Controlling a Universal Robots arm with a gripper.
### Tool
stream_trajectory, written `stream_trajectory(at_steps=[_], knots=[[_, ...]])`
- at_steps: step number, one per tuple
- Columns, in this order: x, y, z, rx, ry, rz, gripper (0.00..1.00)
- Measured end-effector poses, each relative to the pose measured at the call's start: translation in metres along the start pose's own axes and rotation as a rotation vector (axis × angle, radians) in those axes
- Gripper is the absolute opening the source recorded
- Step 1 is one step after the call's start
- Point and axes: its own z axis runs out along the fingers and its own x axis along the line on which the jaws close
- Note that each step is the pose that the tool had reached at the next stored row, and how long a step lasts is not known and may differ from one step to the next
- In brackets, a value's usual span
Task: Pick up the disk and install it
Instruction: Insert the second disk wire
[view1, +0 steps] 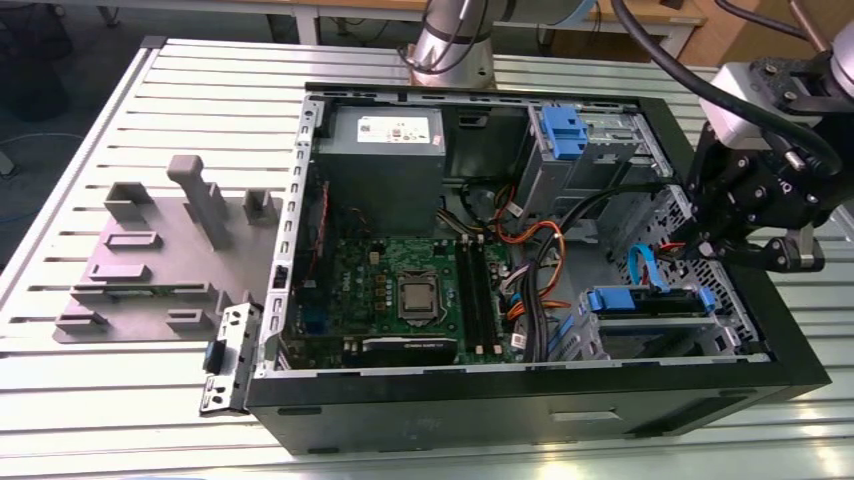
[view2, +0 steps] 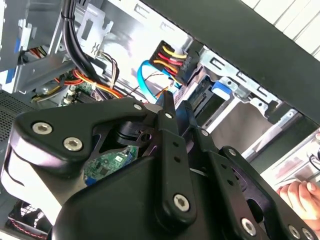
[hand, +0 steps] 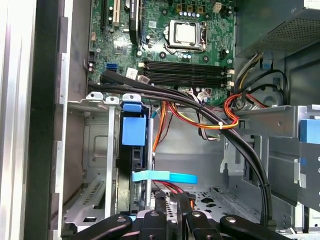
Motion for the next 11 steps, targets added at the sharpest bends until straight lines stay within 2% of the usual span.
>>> stream_trajectory(at_steps=[5,11], knots=[[-0.0002,-0.0017,0.0002,0.0000,0.0005,0.000,0.24],[-0.0003,-0.0114,0.0012,-0.0011,0.0002,0.000,0.24]])
